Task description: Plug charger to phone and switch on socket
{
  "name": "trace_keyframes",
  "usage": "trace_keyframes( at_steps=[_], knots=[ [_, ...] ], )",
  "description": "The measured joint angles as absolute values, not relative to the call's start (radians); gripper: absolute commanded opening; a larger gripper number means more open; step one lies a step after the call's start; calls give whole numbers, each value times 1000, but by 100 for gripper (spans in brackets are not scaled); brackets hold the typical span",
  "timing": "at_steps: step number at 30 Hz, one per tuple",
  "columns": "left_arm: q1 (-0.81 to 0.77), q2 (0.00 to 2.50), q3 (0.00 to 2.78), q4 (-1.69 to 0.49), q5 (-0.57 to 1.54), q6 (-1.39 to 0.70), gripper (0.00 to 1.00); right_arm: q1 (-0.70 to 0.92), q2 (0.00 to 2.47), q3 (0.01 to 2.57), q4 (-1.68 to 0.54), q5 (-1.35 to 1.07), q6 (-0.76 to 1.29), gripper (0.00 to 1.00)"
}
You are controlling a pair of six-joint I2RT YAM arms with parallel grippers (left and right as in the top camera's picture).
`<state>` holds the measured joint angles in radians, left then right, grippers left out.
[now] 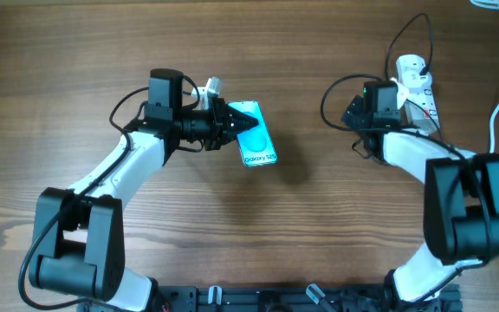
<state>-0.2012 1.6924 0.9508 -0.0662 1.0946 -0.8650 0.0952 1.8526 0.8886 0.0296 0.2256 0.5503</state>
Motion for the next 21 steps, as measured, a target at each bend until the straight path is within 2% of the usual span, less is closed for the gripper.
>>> trace_keyframes(
  at_steps=[2,4,5,6,8,15,21],
  knots=[
    [-201,1692,951,-66,1095,-865,4,95,1874,905,43,226,537,56],
    [-201,1692,951,-66,1095,-865,4,95,1881,908,54,222,522,41],
    [-201,1692,951,-66,1095,-865,4,95,1882,908,60,212,509,27],
    [-201,1692,951,-66,1095,-865,4,94,1885,908,67,190,481,19],
    [-201,1692,951,-66,1095,-866,4,94,1887,908,64,149,451,10],
    [-201,1692,951,-66,1095,-870,4,89,1885,942,-50,-98,405,6],
    [-201,1692,951,-66,1098,-870,4,105,1852,974,-340,-297,411,7]
  ],
)
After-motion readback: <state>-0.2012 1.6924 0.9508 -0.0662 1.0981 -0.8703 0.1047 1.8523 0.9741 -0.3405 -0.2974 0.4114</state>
